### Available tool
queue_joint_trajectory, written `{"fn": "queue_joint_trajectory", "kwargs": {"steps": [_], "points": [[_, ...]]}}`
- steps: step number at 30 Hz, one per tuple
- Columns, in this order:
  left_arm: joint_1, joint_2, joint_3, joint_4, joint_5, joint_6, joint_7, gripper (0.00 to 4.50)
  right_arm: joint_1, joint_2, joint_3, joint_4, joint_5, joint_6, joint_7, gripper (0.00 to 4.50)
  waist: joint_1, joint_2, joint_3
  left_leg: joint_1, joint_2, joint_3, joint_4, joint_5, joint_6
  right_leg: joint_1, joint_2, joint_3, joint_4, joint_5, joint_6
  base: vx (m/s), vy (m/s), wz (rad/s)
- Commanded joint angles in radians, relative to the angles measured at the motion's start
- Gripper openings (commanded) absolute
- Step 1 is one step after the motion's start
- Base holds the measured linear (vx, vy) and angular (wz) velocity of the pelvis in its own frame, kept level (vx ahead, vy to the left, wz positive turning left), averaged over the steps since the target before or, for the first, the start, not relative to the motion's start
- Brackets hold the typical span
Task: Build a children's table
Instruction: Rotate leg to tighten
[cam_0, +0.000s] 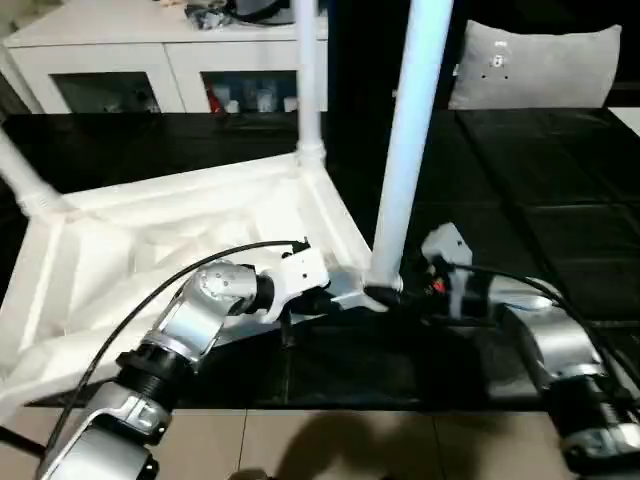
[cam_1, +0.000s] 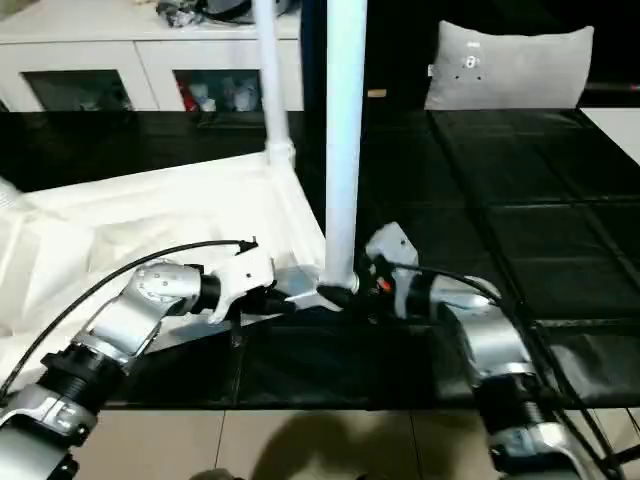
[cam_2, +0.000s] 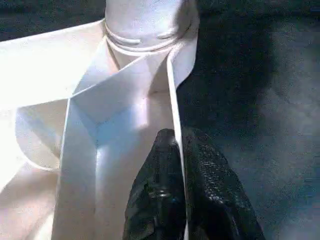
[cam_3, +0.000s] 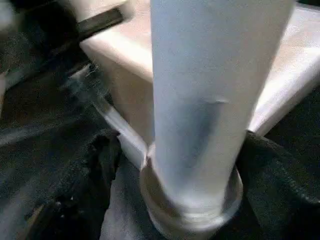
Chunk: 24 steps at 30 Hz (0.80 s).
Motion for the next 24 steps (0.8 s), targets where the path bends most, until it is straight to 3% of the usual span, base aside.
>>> {"fn": "queue_joint_trajectory", "kwargs": {"steps": [1,7,8,15,24], "points": [[-0.010,0.008,-0.034,-0.021,-0.022,-0.074,-0.081,0.00,-0.003,-0.012,0.028,-0.024,0.023,-0.012,0.098,3.52,0.002,-0.006,-0.066,-0.007,0.019,0.007,-0.064,-0.216,0.100,0.062,-0.053,0.051,-0.083,-0.333,-0.158,0.000,0.000,0.00],[-0.009,0.020,-0.044,-0.021,-0.027,-0.090,-0.121,0.00,-0.010,-0.023,0.037,-0.030,0.037,0.000,0.141,3.02,0.011,-0.007,-0.067,-0.002,0.023,0.006,-0.066,-0.215,0.082,0.058,-0.054,0.052,-0.081,-0.341,-0.163,0.000,0.000,0.00],[-0.006,0.036,-0.055,-0.025,-0.028,-0.107,-0.155,0.00,-0.018,-0.028,0.045,-0.028,0.041,0.008,0.165,2.95,0.011,-0.011,-0.067,-0.004,0.023,0.005,-0.066,-0.211,0.082,0.060,-0.054,0.052,-0.079,-0.332,-0.165,0.000,0.000,0.00],[-0.008,0.078,-0.078,-0.016,-0.029,-0.170,-0.236,0.00,-0.026,-0.048,0.076,-0.029,0.052,0.013,0.239,2.18,0.013,-0.010,-0.066,-0.007,0.021,0.006,-0.066,-0.207,0.082,0.061,-0.055,0.052,-0.079,-0.355,-0.157,0.000,0.000,0.00],[-0.012,0.079,-0.077,0.003,-0.033,-0.187,-0.238,0.00,-0.014,-0.049,0.077,-0.050,0.073,0.041,0.276,1.99,0.016,-0.011,-0.068,-0.007,0.021,0.006,-0.064,-0.182,0.080,0.061,-0.054,0.053,-0.075,-0.328,-0.161,0.000,0.000,0.00]]}}
